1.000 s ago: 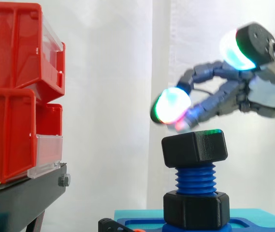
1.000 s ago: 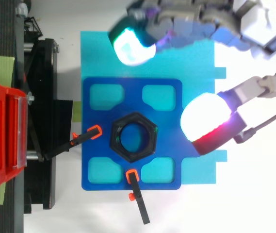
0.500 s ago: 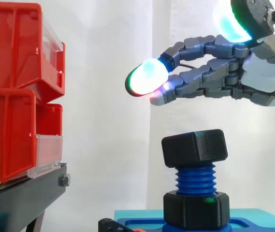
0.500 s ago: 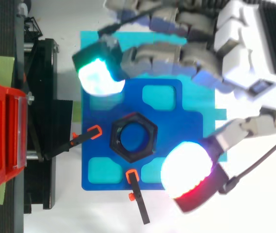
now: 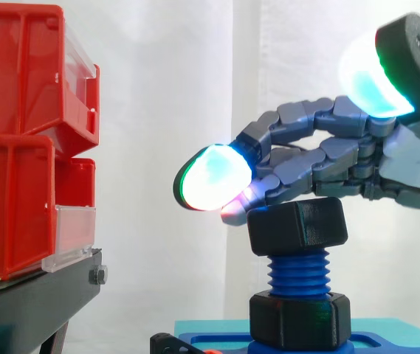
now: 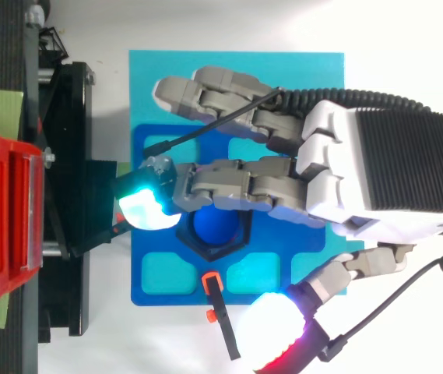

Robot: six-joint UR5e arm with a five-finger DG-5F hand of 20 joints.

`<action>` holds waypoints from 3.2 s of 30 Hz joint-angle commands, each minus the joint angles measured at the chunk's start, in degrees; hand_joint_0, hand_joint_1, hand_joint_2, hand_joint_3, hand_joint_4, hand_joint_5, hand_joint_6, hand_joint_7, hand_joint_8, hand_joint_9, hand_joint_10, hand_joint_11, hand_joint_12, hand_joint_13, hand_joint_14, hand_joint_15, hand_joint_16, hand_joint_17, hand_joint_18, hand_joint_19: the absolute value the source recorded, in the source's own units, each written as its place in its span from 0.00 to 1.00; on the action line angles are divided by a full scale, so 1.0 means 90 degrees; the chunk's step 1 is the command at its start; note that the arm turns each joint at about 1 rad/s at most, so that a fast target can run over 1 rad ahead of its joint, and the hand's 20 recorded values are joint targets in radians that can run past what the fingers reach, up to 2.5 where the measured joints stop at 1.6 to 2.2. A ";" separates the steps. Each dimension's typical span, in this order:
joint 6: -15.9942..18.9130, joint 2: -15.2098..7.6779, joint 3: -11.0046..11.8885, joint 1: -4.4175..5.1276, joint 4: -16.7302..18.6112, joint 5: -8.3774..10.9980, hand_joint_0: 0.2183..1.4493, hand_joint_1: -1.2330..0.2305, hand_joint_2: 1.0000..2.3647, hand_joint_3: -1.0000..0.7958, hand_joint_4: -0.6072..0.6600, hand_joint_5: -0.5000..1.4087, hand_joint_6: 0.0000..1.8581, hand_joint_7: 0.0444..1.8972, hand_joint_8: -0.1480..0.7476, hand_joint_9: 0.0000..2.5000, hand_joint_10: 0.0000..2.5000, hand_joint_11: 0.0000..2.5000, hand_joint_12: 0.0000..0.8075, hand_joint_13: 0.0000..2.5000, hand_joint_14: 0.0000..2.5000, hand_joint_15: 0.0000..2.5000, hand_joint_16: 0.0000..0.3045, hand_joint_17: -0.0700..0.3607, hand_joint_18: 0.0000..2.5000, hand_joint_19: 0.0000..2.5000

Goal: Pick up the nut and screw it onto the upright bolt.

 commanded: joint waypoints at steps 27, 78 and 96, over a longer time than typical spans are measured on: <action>-0.0035 -0.0060 0.0000 -0.0117 -0.0208 -0.0151 0.15 0.75 0.00 0.28 0.60 0.20 0.27 0.40 0.48 0.22 0.00 0.00 0.51 0.07 0.00 0.00 0.20 0.48 0.00 0.01; -0.0465 -0.0050 0.0000 -0.0781 -0.0286 -0.1137 0.22 0.70 0.00 0.28 0.51 0.30 0.27 0.70 0.41 0.53 0.00 0.00 0.38 0.36 0.00 0.01 0.11 0.34 0.24 0.01; -0.0611 0.0516 0.0401 -0.1093 -0.0599 -0.1342 0.19 0.71 0.00 0.28 0.65 0.21 0.27 0.46 0.50 0.39 0.00 0.00 0.47 0.28 0.00 0.02 0.16 0.42 0.23 0.06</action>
